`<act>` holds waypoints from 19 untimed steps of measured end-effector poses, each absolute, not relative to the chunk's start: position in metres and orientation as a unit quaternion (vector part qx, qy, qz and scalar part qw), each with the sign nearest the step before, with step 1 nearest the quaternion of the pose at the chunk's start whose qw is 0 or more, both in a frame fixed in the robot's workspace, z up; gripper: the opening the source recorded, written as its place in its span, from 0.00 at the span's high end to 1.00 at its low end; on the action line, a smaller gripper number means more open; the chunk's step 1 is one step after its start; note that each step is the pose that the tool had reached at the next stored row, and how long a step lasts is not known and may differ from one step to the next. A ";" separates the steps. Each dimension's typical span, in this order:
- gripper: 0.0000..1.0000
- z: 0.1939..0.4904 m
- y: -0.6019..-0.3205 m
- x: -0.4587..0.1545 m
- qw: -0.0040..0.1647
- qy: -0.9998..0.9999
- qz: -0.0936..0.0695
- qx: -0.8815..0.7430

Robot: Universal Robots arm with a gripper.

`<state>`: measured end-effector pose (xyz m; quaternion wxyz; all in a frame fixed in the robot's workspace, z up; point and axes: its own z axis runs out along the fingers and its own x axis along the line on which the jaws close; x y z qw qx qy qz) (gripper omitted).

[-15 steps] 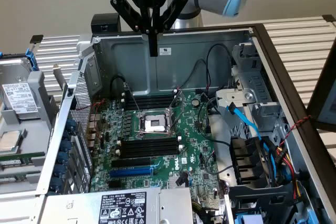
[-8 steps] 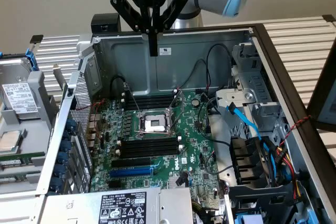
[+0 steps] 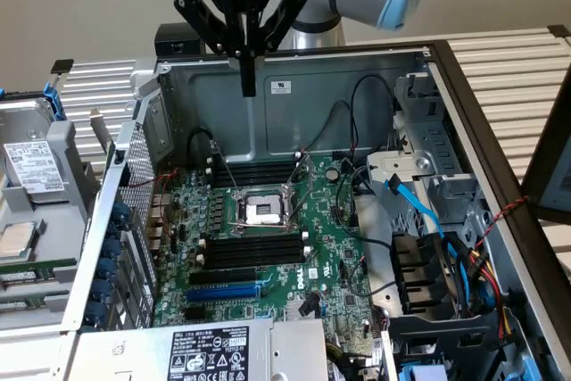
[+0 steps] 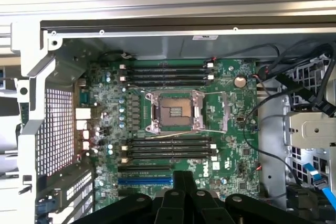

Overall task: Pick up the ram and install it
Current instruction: 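Reach for the ram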

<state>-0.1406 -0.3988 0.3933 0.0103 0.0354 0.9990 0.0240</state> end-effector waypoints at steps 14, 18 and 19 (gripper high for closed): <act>0.89 0.393 -0.399 -0.204 0.010 0.999 0.024 0.035; 0.89 0.393 -0.399 -0.223 0.010 0.999 0.024 0.035; 0.89 0.393 -0.399 -0.227 0.010 0.999 0.024 0.035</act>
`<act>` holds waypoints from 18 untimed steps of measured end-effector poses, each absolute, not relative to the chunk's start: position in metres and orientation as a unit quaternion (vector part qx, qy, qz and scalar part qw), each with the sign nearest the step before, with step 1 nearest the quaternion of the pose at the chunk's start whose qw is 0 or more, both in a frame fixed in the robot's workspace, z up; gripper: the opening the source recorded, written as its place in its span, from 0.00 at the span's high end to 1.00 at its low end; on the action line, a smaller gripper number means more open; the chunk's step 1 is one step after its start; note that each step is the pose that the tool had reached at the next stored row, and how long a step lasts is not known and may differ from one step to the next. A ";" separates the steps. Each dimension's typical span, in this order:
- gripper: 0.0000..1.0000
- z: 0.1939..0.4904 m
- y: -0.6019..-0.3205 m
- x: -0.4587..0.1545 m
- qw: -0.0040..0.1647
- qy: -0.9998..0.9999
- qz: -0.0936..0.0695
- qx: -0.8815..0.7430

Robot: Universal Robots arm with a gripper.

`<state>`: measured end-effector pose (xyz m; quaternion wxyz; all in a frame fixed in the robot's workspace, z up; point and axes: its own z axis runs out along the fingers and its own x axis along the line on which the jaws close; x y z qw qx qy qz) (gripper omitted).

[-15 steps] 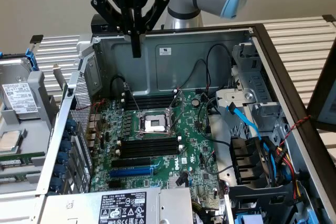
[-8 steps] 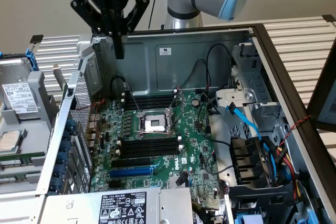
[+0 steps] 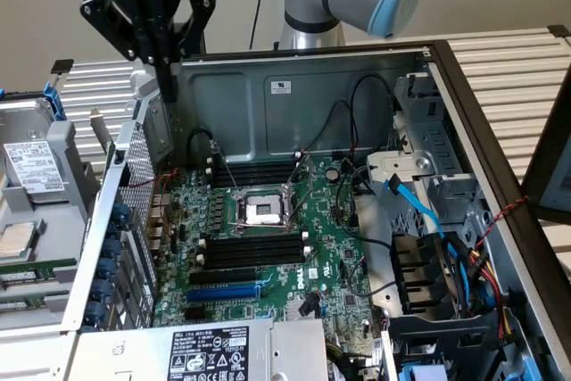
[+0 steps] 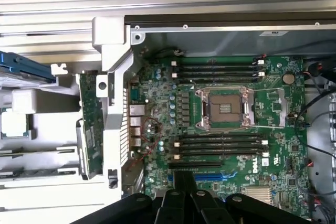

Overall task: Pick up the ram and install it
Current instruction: 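Reach for the ram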

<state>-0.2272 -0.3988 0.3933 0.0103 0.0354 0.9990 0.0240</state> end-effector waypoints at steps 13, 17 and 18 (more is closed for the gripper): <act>0.89 0.393 -0.399 -0.286 0.010 0.999 0.024 0.035; 0.89 0.393 -0.399 -0.304 0.010 0.999 0.024 0.035; 0.89 0.393 -0.399 -0.309 0.010 0.999 0.024 0.035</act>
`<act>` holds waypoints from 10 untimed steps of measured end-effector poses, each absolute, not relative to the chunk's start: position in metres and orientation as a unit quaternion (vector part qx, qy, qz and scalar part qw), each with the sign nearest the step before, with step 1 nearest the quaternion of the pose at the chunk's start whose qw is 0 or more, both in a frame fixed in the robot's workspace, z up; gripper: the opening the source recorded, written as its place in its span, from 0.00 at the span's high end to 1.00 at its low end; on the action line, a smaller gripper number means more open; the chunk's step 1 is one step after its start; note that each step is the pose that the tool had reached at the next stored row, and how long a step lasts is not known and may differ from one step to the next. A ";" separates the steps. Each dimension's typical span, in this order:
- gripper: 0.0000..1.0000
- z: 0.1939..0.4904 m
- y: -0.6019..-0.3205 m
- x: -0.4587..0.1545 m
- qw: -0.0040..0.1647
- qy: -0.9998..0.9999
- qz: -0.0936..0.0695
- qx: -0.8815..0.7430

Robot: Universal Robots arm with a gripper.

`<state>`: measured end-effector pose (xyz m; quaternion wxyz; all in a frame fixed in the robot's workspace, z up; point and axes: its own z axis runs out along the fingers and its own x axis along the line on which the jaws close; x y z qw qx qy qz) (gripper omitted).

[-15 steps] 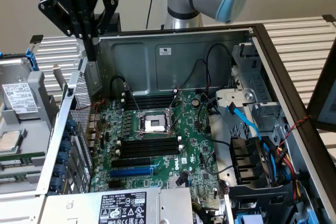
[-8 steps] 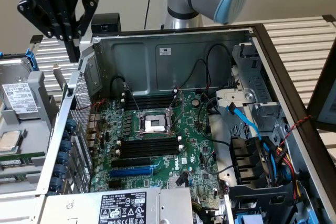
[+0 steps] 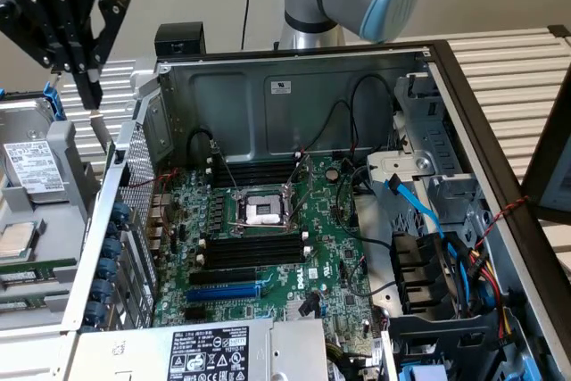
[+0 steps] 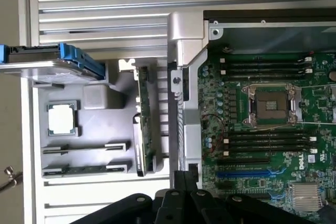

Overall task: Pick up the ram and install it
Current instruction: 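Reach for the ram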

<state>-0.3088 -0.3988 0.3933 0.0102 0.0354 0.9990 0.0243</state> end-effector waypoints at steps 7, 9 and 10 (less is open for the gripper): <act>0.89 0.393 -0.399 -0.341 0.010 0.999 0.025 0.035; 0.89 0.393 -0.399 -0.350 0.010 0.999 0.026 0.035; 0.89 0.393 -0.399 -0.355 0.010 0.999 0.026 0.035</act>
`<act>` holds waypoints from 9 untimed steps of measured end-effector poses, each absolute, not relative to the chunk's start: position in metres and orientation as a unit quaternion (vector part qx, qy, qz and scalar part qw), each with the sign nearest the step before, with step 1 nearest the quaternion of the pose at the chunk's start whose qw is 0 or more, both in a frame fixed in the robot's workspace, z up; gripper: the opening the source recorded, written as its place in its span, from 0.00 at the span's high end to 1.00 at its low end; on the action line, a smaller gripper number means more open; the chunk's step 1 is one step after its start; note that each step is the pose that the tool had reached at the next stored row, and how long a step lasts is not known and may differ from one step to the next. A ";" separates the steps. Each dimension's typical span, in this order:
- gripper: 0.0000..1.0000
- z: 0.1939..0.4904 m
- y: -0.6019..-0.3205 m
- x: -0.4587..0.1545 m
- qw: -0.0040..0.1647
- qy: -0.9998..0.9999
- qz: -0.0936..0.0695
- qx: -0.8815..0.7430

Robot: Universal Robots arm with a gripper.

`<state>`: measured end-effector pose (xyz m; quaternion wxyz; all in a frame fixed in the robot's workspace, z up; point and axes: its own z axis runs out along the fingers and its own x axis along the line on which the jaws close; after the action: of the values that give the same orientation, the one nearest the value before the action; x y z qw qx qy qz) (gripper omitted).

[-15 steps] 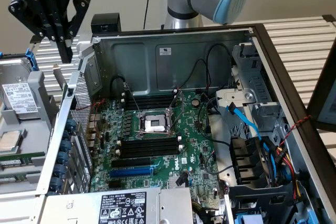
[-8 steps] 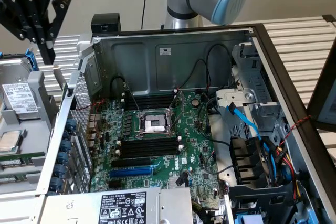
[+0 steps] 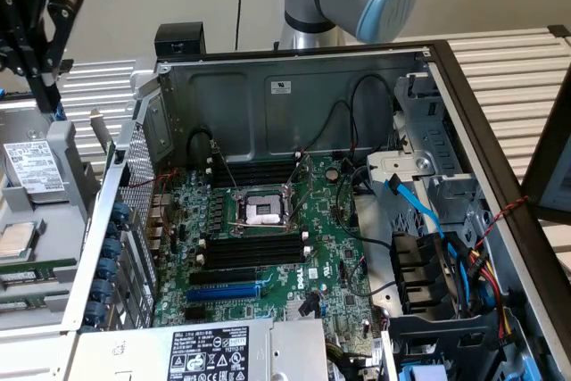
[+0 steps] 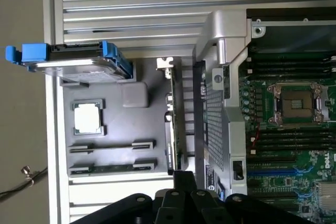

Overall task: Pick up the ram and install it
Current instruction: 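Reach for the ram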

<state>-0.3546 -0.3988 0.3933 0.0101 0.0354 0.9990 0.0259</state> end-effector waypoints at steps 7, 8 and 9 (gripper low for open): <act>0.89 0.393 -0.399 -0.386 0.010 0.999 0.027 0.034; 0.89 0.393 -0.399 -0.390 0.010 0.999 0.027 0.034; 0.89 0.393 -0.399 -0.393 0.010 0.999 0.027 0.032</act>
<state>-0.3932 -0.3989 0.3932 0.0100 0.0325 0.9990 0.0273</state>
